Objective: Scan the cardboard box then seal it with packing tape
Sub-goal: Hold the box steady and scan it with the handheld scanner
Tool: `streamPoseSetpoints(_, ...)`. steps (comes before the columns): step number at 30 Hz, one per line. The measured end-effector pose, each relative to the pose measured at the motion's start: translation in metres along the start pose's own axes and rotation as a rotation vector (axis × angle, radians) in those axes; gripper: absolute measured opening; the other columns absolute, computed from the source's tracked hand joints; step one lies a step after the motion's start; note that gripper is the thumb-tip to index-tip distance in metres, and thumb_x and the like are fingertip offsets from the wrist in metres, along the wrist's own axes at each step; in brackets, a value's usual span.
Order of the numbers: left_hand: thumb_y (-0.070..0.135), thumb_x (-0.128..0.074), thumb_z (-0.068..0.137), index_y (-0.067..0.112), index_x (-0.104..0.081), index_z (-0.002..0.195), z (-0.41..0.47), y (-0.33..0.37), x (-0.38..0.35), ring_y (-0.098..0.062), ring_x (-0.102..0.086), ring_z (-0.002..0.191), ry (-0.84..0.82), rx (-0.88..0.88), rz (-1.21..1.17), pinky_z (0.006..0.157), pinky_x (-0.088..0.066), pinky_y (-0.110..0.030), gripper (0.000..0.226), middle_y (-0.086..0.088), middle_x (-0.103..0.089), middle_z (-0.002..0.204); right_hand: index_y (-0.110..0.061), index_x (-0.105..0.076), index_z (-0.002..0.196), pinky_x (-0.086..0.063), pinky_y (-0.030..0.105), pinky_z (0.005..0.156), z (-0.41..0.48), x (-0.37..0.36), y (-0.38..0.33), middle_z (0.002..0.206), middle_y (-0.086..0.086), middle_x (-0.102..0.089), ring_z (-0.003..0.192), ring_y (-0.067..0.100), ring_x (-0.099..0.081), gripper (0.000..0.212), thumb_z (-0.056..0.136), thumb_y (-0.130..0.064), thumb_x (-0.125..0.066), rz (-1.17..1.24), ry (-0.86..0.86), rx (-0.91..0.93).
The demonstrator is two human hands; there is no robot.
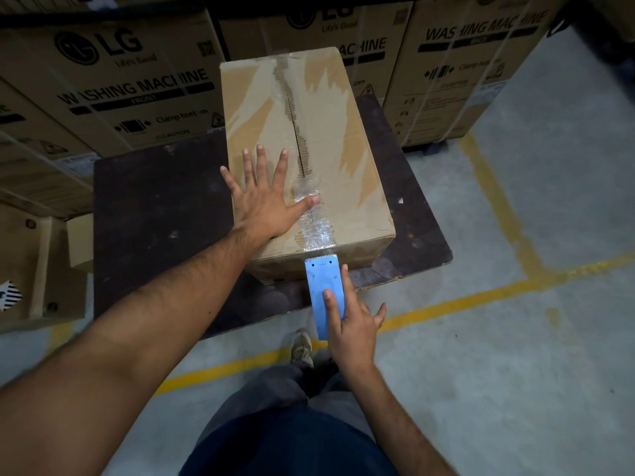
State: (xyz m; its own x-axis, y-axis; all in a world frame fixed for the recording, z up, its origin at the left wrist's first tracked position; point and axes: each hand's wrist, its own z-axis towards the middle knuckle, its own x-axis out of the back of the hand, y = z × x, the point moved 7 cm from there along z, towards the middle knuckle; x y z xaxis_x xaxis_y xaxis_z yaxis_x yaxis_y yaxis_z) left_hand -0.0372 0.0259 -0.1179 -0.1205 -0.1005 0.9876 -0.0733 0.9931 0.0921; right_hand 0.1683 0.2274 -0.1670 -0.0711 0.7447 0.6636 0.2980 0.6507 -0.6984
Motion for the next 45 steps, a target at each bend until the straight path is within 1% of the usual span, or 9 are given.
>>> streamPoseSetpoints(3, 0.104, -0.01, 0.078, 0.034, 0.013, 0.168, 0.001, 0.0, 0.0, -0.039, 0.022, 0.164, -0.005, -0.001, 0.012, 0.122, 0.009, -0.08, 0.117, -0.014, 0.019, 0.178, -0.048, -0.02, 0.164, 0.007, 0.063, 0.127, -0.003, 0.008, -0.002, 0.122, -0.003, -0.074, 0.12, 0.016, -0.065, 0.08, 0.095, -0.084, -0.005, -0.078, 0.035, 0.029)
streamPoseSetpoints(10, 0.106, -0.009, 0.077, 0.035, 0.011, 0.169, 0.001, 0.0, -0.001, -0.039, 0.022, 0.164, 0.008, -0.006, 0.032, 0.121, 0.009, -0.081, 0.118, -0.014, 0.019, 0.178, -0.031, -0.045, 0.16, -0.001, 0.07, 0.128, -0.013, 0.033, -0.016, 0.106, -0.005, -0.077, 0.107, 0.011, -0.069, 0.063, 0.104, -0.062, -0.044, -0.147, 0.253, 0.17)
streamPoseSetpoints(15, 0.106, -0.009, 0.076, 0.037, 0.011, 0.168, 0.0, 0.0, -0.001, -0.038, 0.022, 0.164, 0.016, 0.004, 0.029, 0.12, 0.009, -0.081, 0.117, -0.013, 0.018, 0.179, -0.034, -0.041, 0.161, 0.002, 0.069, 0.128, -0.014, 0.036, -0.017, 0.101, -0.005, -0.075, 0.107, 0.013, -0.07, 0.064, 0.105, -0.064, -0.041, -0.182, 0.222, 0.12)
streamPoseSetpoints(20, 0.107, -0.009, 0.075, 0.038, 0.011, 0.168, 0.0, -0.001, 0.0, -0.038, 0.022, 0.164, 0.013, 0.006, 0.025, 0.12, 0.009, -0.082, 0.118, -0.013, 0.019, 0.178, -0.043, -0.032, 0.163, 0.005, 0.065, 0.128, -0.021, 0.023, -0.011, 0.13, -0.006, -0.074, 0.121, 0.013, -0.067, 0.074, 0.099, -0.079, -0.021, -0.041, 0.103, -0.014)
streamPoseSetpoints(26, 0.108, -0.007, 0.073, 0.04, 0.012, 0.168, -0.004, 0.007, 0.0, -0.039, 0.023, 0.163, -0.011, -0.036, 0.044, 0.118, 0.01, -0.084, 0.118, -0.012, 0.02, 0.178, -0.049, -0.032, 0.161, 0.003, 0.054, 0.13, -0.039, 0.023, -0.009, 0.13, -0.009, -0.074, 0.127, 0.013, -0.063, 0.064, 0.102, -0.072, -0.035, 0.153, 0.01, -0.135)
streamPoseSetpoints(29, 0.107, -0.008, 0.074, 0.039, 0.009, 0.168, -0.005, 0.008, 0.002, -0.038, 0.022, 0.164, -0.017, -0.028, 0.048, 0.115, 0.009, -0.087, 0.118, -0.012, 0.019, 0.179, -0.052, -0.035, 0.159, -0.013, 0.059, 0.13, -0.044, 0.025, -0.008, 0.125, -0.015, -0.075, 0.126, 0.019, -0.064, 0.065, 0.099, -0.076, -0.037, 0.182, 0.002, -0.165)
streamPoseSetpoints(33, 0.107, -0.007, 0.073, 0.04, 0.008, 0.168, -0.005, 0.007, 0.002, -0.037, 0.023, 0.163, -0.027, -0.022, 0.055, 0.113, 0.008, -0.089, 0.117, -0.011, 0.019, 0.179, -0.057, -0.037, 0.155, -0.045, 0.06, 0.113, -0.05, 0.026, -0.008, 0.083, -0.047, -0.062, 0.109, 0.023, -0.068, 0.071, 0.089, -0.085, -0.032, 0.236, -0.044, -0.174)
streamPoseSetpoints(40, 0.108, -0.005, 0.072, 0.04, 0.009, 0.168, -0.005, 0.007, 0.002, -0.038, 0.023, 0.163, -0.021, -0.019, 0.04, 0.112, 0.006, -0.09, 0.119, -0.011, 0.019, 0.179, -0.054, -0.044, 0.154, -0.054, 0.052, 0.103, -0.04, 0.035, -0.012, 0.113, -0.008, -0.075, 0.106, 0.023, -0.07, 0.059, 0.099, -0.074, -0.039, 0.129, -0.136, -0.23)
streamPoseSetpoints(45, 0.107, -0.006, 0.073, 0.038, 0.009, 0.169, -0.005, 0.006, 0.002, -0.039, 0.022, 0.163, -0.006, -0.029, 0.031, 0.112, 0.005, -0.09, 0.119, -0.013, 0.018, 0.179, -0.05, -0.049, 0.151, -0.056, 0.049, 0.101, -0.027, 0.034, -0.013, 0.12, -0.002, -0.076, 0.108, 0.025, -0.07, 0.057, 0.1, -0.071, -0.04, 0.072, -0.193, -0.276)
